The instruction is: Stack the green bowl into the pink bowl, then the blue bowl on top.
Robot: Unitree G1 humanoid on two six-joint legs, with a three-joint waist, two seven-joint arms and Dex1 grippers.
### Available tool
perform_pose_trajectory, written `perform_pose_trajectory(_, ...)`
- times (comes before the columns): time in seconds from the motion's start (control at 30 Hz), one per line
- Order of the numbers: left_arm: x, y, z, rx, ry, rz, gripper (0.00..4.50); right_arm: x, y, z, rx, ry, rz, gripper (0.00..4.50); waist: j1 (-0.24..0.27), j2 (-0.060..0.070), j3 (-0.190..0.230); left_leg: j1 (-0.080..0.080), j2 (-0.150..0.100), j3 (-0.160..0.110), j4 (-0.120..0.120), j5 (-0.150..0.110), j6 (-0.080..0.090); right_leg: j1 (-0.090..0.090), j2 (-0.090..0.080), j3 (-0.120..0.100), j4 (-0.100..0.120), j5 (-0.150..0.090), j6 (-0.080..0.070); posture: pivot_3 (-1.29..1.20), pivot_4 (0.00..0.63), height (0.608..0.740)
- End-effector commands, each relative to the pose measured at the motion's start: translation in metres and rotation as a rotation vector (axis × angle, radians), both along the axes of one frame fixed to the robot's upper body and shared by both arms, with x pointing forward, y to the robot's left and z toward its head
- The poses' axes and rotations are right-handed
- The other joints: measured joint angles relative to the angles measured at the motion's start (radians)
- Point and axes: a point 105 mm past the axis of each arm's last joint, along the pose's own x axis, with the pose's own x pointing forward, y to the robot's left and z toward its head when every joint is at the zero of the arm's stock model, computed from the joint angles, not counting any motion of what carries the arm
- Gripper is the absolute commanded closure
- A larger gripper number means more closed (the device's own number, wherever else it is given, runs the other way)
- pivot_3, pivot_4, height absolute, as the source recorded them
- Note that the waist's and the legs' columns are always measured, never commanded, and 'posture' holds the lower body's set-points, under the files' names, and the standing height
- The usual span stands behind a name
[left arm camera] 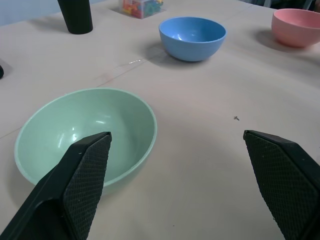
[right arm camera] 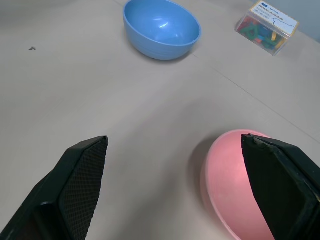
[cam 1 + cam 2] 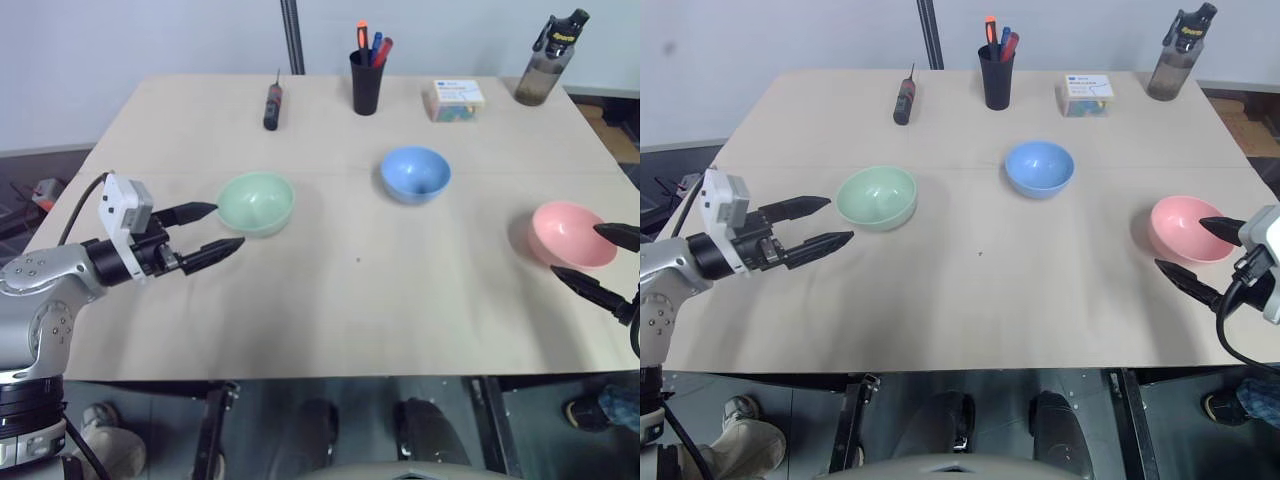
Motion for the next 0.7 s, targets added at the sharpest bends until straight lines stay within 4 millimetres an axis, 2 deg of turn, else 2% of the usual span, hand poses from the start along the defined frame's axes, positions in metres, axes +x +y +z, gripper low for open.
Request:
perform_pose_trajectory(0.03, -0.001, -0.008, 0.013, -0.004, -0.049, -0.04, 0.0, 0.01, -0.003, 0.004, -0.023, -0.032, -0.037, 0.04, 0.0, 0.0, 0.0, 0.0, 0.0, 0.0, 0.0, 0.0, 0.0, 0.0, 0.0, 0.0, 0.0, 0.0, 0.0, 0.0, 0.15, 0.74)
perform_pose_trajectory(0.13, 0.0, -0.029, 0.022, -0.071, -0.088, -0.132, 0.0, 0.032, -0.004, -0.012, -0.036, -0.006, -0.1, 0.04, -0.001, -0.002, -0.001, 0.0, 0.0, 0.0, 0.001, 0.0, 0.0, 0.0, 0.0, 0.0, 0.0, 0.0, 0.0, 0.0, 0.15, 0.74)
perform_pose_trajectory(0.27, -0.002, -0.046, 0.026, -0.082, -0.108, -0.211, 0.0, 0.054, -0.006, -0.029, -0.045, 0.017, -0.159, 0.04, -0.001, -0.001, 0.0, 0.0, 0.0, 0.0, 0.001, 0.0, 0.0, -0.001, 0.0, 0.0, 0.001, 0.0, 0.0, 0.0, 0.15, 0.74)
perform_pose_trajectory(0.4, -0.004, -0.06, 0.029, -0.09, -0.124, -0.262, 0.0, 0.071, -0.005, -0.045, -0.055, 0.049, -0.197, 0.04, -0.002, 0.0, 0.0, -0.004, 0.0, 0.001, 0.001, 0.002, -0.004, -0.004, 0.0, 0.0, 0.0, 0.0, 0.0, 0.0, 0.15, 0.74)
perform_pose_trajectory(0.63, -0.019, -0.087, 0.024, -0.086, -0.133, -0.414, 0.0, 0.096, -0.012, -0.068, -0.055, 0.113, -0.28, 0.04, -0.001, 0.0, 0.0, -0.004, -0.001, 0.001, 0.001, 0.002, -0.004, -0.004, 0.0, 0.001, 0.0, 0.0, 0.0, 0.0, 0.15, 0.74)
perform_pose_trajectory(0.67, -0.02, -0.09, 0.025, -0.095, -0.136, -0.427, 0.0, 0.1, -0.013, -0.069, -0.052, 0.115, -0.287, 0.57, -0.002, 0.0, 0.0, -0.004, -0.001, 0.001, 0.001, 0.002, -0.004, -0.004, 0.0, 0.001, 0.0, 0.0, 0.0, 0.0, 0.15, 0.74)
perform_pose_trajectory(0.7, -0.021, -0.091, 0.026, -0.101, -0.137, -0.434, 0.0, 0.102, -0.014, -0.069, -0.051, 0.117, -0.292, 0.8, -0.002, 0.0, 0.0, -0.004, 0.0, 0.001, 0.001, 0.002, -0.004, -0.004, 0.0, 0.001, 0.0, 0.0, 0.0, 0.0, 0.15, 0.74)
